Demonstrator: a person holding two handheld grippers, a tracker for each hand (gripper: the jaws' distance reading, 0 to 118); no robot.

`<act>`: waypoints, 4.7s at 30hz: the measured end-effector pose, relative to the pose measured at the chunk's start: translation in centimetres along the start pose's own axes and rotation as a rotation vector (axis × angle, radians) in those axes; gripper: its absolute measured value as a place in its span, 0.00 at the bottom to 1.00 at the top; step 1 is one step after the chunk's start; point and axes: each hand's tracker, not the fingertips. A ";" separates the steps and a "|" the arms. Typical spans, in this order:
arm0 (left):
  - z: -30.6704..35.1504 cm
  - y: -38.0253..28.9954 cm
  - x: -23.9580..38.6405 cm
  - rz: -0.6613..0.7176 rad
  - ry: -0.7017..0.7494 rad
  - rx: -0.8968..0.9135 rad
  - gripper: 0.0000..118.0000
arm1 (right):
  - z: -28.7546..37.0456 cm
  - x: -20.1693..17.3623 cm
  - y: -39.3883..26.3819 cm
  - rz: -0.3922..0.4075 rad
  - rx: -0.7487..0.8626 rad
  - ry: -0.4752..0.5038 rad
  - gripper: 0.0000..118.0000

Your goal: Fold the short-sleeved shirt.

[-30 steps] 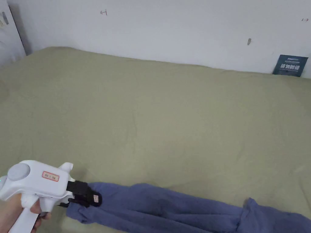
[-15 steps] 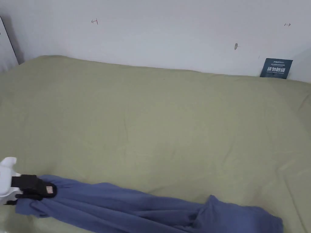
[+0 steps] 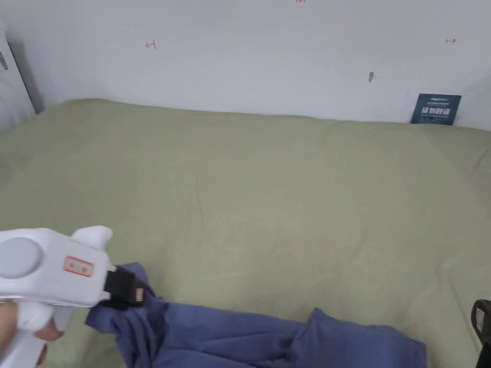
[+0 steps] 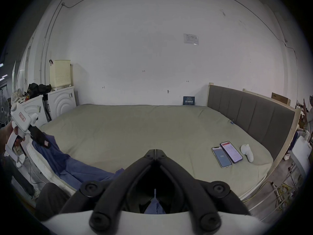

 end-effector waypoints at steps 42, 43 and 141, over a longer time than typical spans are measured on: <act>-19.7 -5.6 11.4 0.001 -0.338 -0.185 0.00 | 0.3 1.5 -2.3 -0.037 -0.121 -0.039 0.00; -19.1 -5.5 11.1 0.010 -0.345 -0.190 0.00 | 0.3 1.5 -2.3 -0.036 -0.123 -0.039 0.00; -18.9 -4.1 9.6 0.104 -0.487 -0.262 0.00 | -1.4 -1.0 -3.4 -0.052 -0.203 0.073 0.00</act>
